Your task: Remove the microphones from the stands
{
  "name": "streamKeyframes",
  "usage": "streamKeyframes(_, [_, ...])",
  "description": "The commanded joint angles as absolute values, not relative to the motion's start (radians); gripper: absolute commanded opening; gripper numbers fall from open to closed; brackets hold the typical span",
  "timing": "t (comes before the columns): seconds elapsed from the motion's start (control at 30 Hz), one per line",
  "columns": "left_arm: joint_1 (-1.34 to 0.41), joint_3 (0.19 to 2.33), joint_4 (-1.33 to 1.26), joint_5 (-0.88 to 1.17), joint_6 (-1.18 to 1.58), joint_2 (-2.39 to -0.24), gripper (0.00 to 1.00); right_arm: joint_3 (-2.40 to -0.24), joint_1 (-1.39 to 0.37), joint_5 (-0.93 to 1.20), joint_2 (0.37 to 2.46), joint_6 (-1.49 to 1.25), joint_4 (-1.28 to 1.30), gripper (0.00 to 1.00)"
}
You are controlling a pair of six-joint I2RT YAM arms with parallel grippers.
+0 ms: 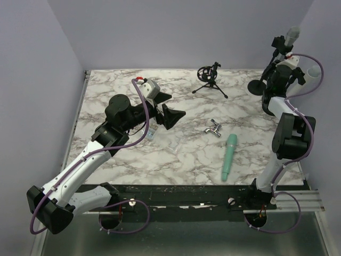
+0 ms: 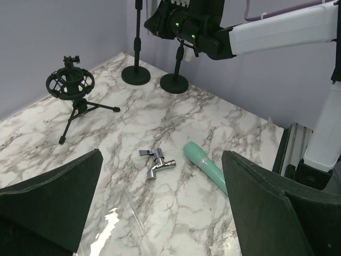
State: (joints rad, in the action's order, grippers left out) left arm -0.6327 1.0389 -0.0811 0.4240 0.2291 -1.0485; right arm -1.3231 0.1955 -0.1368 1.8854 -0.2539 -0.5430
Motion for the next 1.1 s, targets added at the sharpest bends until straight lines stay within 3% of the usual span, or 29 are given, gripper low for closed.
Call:
streamKeyframes(0.0, [-0.639, 1.053, -0.1, 0.445, 0.228, -1.022, 0.98, -1.277, 0.178, -0.19, 1.812, -0.262, -0.568, 0.32])
streamKeyframes(0.07, [-0.639, 1.052, -0.101, 0.447, 0.229, -1.019, 0.98, -1.254, 0.16, -0.251, 1.802, -0.219, -0.569, 0.53])
streamKeyframes(0.2, [-0.64, 1.054, -0.103, 0.451, 0.233, -1.014, 0.98, -1.244, 0.125, -0.377, 1.815, -0.167, -0.565, 0.81])
streamKeyframes(0.3, [-0.639, 1.053, -0.105, 0.454, 0.236, -1.011, 0.98, -1.283, 0.102, -0.444, 1.856, -0.148, -0.538, 0.92])
streamKeyframes(0.43, [-0.639, 1.052, -0.104, 0.45, 0.232, -1.007, 0.98, -1.332, 0.074, -0.534, 1.93, -0.135, -0.512, 0.98])
streamKeyframes(0.77, [-0.639, 1.052, -0.1, 0.444, 0.231, -1.015, 0.98, -1.433, 0.057, -0.69, 2.124, -0.162, -0.516, 0.97])
streamKeyframes(1.07, [-0.639, 1.054, -0.094, 0.439, 0.222, -1.037, 0.98, -1.681, 0.057, -0.716, 2.313, -0.122, -0.465, 0.97])
